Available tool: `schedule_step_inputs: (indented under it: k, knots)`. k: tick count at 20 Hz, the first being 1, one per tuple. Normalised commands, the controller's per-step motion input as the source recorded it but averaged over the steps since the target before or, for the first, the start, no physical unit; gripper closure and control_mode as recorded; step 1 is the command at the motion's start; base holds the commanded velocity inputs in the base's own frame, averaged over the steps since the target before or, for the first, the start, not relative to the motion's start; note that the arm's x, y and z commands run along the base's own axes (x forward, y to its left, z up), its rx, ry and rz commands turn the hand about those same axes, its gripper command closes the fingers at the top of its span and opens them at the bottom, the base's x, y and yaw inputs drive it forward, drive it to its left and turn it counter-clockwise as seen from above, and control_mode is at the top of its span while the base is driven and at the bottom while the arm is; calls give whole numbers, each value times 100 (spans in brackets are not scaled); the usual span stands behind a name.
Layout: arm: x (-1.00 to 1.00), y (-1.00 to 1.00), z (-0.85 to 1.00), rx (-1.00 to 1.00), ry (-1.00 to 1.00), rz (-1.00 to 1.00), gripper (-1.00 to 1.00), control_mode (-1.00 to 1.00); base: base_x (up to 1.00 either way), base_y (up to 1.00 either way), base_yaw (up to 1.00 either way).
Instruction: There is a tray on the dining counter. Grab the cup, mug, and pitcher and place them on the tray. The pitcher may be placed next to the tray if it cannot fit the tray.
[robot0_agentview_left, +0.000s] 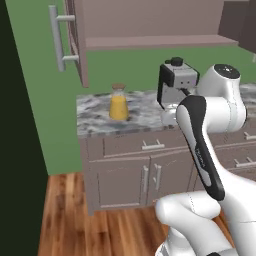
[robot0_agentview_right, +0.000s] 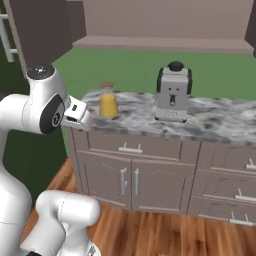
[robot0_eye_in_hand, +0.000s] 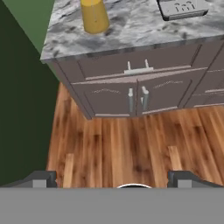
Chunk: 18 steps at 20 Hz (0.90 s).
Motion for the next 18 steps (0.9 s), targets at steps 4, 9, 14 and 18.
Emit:
schedule_step_inputs:
  k: [4, 9, 14, 18]
  knots:
    - [0, 0, 0, 0, 0, 0, -100, 100, 70, -15, 0]
    - [0, 0, 0, 0, 0, 0, -100, 100, 62, -12, 0]
    - [0, 0, 0, 0, 0, 0, -100, 100, 57, -3, 0]
    - [0, 0, 0, 0, 0, 0, -100, 100, 50, 0, 0]
